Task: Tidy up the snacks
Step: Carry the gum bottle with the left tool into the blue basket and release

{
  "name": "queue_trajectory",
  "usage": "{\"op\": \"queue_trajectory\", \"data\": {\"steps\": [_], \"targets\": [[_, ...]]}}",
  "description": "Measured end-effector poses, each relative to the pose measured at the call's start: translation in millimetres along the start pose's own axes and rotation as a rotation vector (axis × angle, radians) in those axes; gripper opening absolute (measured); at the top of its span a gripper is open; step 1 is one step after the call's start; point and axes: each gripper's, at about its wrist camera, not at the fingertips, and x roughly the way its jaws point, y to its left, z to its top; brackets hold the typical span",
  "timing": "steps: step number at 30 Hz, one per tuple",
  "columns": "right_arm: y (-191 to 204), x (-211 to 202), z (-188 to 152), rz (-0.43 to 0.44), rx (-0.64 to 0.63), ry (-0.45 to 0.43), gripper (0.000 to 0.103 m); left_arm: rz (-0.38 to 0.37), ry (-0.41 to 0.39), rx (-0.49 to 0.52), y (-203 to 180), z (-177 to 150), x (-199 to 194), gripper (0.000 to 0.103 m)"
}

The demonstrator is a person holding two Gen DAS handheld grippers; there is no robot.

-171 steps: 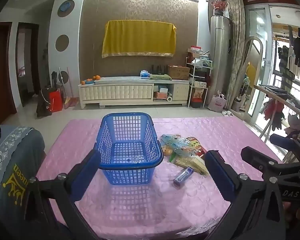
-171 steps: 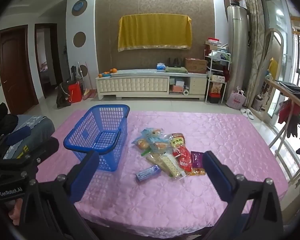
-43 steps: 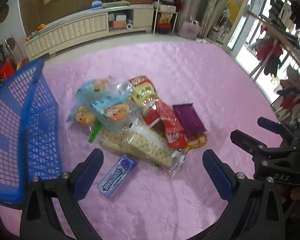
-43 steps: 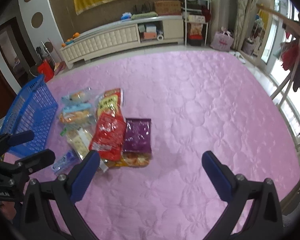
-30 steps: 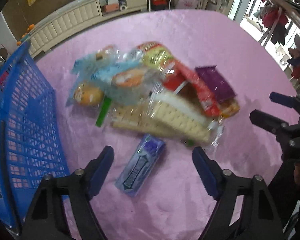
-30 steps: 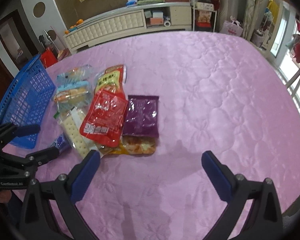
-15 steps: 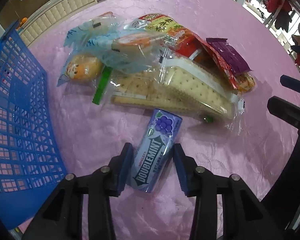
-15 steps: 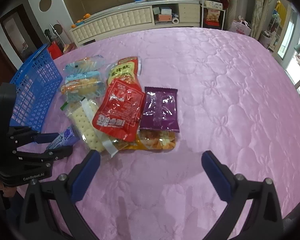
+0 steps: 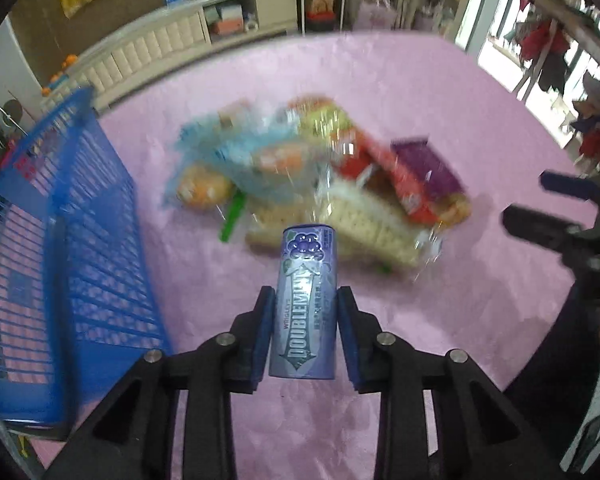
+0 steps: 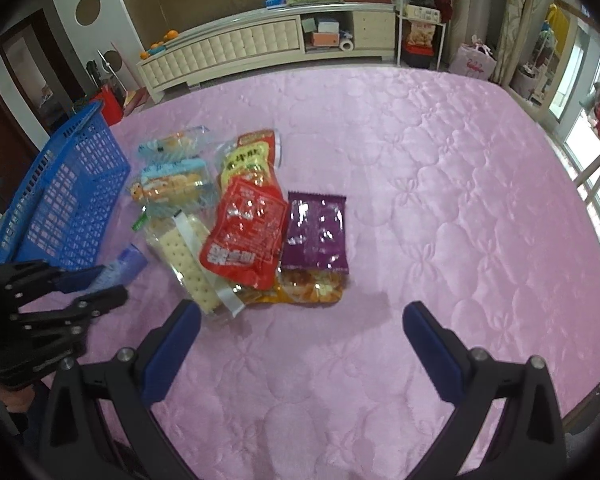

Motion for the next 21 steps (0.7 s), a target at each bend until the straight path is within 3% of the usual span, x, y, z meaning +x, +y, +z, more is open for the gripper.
{"op": "queue_trajectory", "data": {"steps": [7,12,21], "targets": [[35.5,-12.0,34.6,0.082,-0.013,-0.022,0.102,0.009,-0.143,-0.021,18.1,14.5,-66.7,0.029],[70.9,-3.4,60.9,0.064,-0.113,-0.029,0.102,0.064,-0.219,-0.057,46.2,14.1,-103.9,0.029],[103.4,52.6,86.4,0.114,-0.199,0.061,0.102,0.116,-0.228,-0.201,107.6,12.0,-116.9,0.029]]}}
